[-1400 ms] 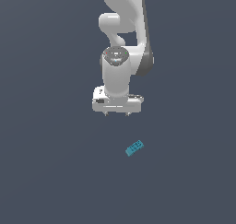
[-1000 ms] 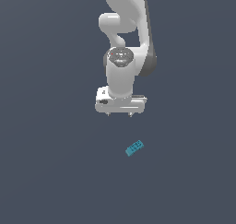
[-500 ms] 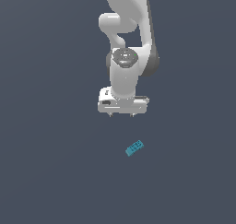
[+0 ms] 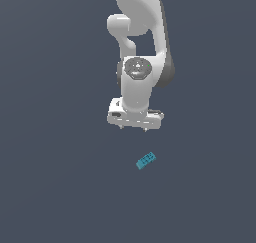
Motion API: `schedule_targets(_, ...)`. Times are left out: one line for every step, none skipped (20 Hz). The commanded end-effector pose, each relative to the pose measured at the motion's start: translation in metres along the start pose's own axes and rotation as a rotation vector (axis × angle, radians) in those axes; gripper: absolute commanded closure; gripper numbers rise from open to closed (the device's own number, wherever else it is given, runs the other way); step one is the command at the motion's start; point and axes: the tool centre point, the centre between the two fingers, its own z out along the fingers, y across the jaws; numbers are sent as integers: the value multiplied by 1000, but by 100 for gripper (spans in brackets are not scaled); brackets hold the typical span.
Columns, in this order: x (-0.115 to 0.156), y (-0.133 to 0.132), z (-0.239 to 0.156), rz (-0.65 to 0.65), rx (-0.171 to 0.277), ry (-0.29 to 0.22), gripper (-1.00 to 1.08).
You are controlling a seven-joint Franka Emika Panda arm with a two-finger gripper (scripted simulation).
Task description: Pick up the object and move it to a goal position.
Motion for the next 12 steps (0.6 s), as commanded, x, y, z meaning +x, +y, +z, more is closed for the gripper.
schedule_targets(5, -3, 3, 47, 2, 0, -92)
schedule_targets(8, -5, 5, 69, 3, 1, -92)
schedule_targets(10, -7, 6, 92, 3, 1, -92)
schedule_targets(13, -8, 8, 116, 4, 1, -92)
schedule_targets(16, -10, 10, 142, 5, 1, -92)
schedule_targets(19, -12, 12, 168, 6, 2, -92)
schedule_targets(22, -14, 13, 194, 6, 2, -92)
schedule_targets(24, -16, 15, 219, 7, 2, -92)
schedule_targets(27, -18, 17, 245, 7, 3, -92)
schedule_targets(30, -20, 19, 270, 8, 3, -92)
schedule_targets(32, -22, 21, 296, 9, 3, -92)
schedule_targets(35, -24, 23, 321, 9, 4, -92)
